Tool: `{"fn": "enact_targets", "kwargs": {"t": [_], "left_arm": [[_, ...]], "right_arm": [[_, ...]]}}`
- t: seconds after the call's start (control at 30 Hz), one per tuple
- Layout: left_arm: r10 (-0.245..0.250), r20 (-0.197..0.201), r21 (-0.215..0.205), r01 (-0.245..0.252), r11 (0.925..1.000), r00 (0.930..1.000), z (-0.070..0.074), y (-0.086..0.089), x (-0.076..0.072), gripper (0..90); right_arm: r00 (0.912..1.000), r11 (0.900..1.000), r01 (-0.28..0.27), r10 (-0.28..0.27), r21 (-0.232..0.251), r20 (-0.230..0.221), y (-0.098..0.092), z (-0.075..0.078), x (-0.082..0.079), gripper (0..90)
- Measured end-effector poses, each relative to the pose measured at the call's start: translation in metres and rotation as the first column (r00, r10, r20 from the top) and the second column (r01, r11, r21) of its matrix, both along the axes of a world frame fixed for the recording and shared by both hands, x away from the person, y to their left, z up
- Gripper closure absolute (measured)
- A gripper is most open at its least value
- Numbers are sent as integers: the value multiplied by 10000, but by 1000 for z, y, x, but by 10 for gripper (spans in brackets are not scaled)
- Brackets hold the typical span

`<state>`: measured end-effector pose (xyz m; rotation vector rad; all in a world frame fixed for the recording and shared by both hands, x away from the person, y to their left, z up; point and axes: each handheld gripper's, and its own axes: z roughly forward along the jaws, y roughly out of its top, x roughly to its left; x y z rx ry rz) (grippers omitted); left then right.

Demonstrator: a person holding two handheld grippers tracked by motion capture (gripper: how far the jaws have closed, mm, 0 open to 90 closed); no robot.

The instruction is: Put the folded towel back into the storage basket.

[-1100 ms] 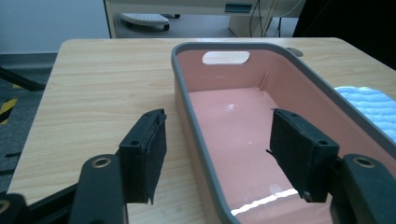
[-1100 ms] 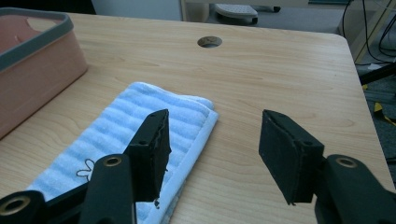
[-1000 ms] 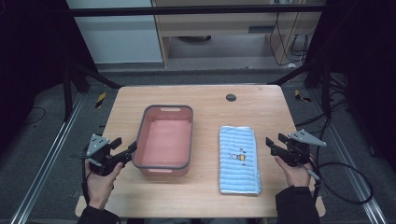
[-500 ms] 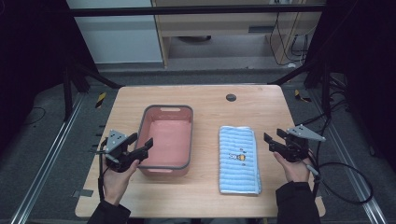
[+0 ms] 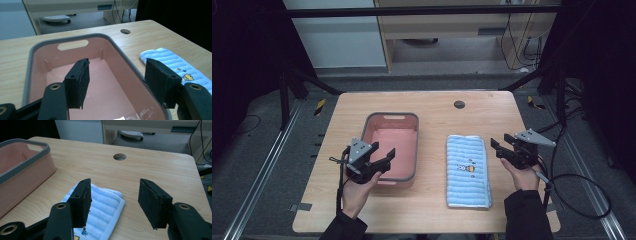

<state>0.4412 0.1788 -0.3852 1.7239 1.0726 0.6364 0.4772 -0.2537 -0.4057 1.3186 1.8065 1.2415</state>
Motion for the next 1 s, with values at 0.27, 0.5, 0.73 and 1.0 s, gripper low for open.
{"fn": "enact_targets", "kwargs": {"t": [0.27,0.5,0.73,1.0], "left_arm": [[-370,-33,6,370,9993,9993,-3,-23,0,376],[-713,-86,145,715,9973,9974,-4,-42,0,389],[-1089,-89,144,1090,9939,9940,-7,-66,-1,398],[-1384,-219,397,1392,9895,9901,-18,-91,-3,400]], "right_arm": [[10000,9999,-22,22,-169,-26,3,4,9,445],[10000,9999,-23,23,-139,-44,4,6,16,447],[9999,10000,68,-69,-72,-141,0,5,22,455],[9995,9999,-42,37,-160,-313,2,-1,33,460]]}}
